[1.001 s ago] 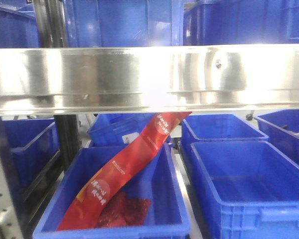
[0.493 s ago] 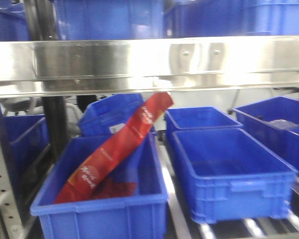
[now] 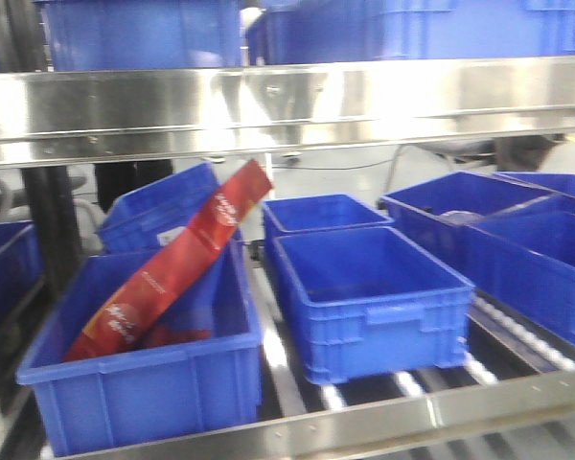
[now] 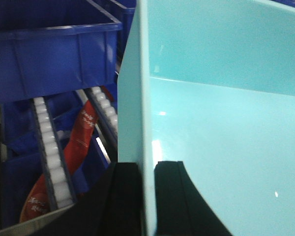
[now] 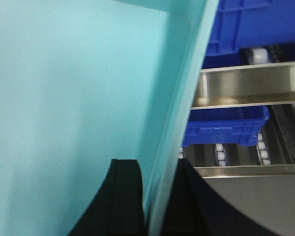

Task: Fetch blue bin and place on conveyor start
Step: 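Hold the teal bin with both grippers and back the base away from the rack, then hold the teal bin with both grippers while driving across the floor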

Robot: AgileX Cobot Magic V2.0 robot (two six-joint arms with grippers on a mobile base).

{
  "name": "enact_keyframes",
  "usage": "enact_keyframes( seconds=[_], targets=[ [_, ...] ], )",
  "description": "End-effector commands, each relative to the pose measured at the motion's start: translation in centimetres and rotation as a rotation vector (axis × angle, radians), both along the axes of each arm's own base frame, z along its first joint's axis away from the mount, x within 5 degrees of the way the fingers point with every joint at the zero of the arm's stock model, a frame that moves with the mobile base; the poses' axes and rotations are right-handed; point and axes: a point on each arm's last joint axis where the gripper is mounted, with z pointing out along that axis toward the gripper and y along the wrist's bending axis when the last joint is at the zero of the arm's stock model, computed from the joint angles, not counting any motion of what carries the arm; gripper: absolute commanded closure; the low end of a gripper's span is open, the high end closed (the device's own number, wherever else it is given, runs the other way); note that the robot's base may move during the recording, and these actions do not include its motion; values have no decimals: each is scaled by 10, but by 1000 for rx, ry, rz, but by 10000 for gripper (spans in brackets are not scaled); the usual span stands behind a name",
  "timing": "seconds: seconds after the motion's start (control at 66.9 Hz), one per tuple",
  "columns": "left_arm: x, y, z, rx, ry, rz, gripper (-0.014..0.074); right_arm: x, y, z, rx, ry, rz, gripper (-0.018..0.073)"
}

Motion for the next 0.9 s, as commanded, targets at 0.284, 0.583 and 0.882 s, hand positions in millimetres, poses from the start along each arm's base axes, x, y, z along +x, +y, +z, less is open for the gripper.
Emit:
enact_keyframes(
  seconds=[0.284, 0.583, 0.882],
  targets=[
    [-3, 3, 15, -21, -107, 10, 708, -4, -6, 7, -43, -35, -1, 711],
    [-3, 3, 15, -21, -107, 10, 708, -4, -6, 7, -43, -35, -1, 711],
    [-3, 3, 15, -21, -107, 10, 708, -4, -6, 7, -43, -35, -1, 711]
  ],
)
